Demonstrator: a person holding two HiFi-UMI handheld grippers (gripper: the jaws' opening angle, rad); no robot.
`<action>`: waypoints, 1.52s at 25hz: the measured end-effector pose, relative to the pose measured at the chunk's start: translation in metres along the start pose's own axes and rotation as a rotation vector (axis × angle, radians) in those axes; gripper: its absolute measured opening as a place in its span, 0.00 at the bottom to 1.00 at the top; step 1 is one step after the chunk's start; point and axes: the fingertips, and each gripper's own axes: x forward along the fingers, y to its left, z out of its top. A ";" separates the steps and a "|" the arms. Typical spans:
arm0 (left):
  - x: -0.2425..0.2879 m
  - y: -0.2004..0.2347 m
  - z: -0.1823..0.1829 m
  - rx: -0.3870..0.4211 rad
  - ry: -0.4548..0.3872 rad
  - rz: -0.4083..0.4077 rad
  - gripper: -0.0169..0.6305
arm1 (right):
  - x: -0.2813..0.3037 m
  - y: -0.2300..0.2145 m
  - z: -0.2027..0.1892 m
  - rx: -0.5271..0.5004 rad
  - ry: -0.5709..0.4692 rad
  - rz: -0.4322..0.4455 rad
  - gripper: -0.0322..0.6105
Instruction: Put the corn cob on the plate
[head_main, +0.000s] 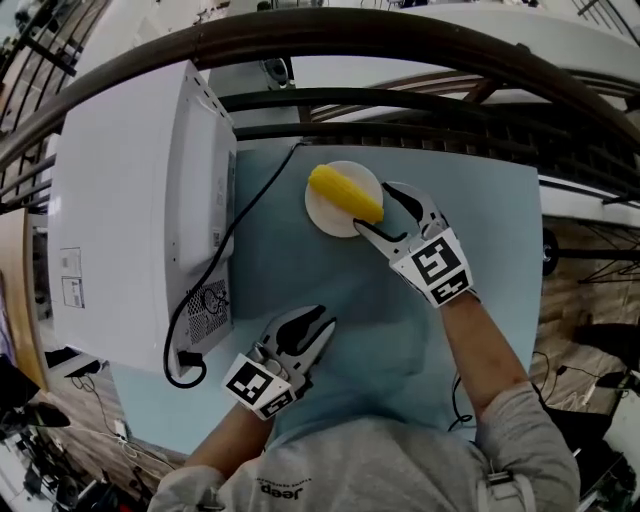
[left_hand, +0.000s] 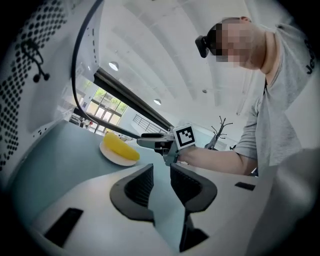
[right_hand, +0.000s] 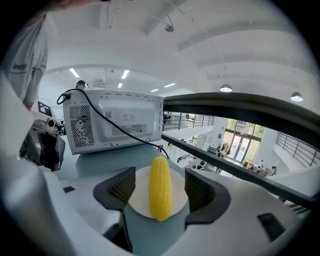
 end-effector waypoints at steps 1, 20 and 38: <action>-0.004 -0.003 0.002 0.001 -0.001 0.000 0.21 | -0.007 0.002 0.002 0.005 0.002 -0.008 0.52; -0.131 -0.050 0.075 0.098 -0.129 0.056 0.13 | -0.138 0.097 0.057 0.234 -0.081 -0.009 0.23; -0.251 -0.147 0.106 0.213 -0.193 0.062 0.05 | -0.314 0.220 0.101 0.233 -0.274 0.053 0.08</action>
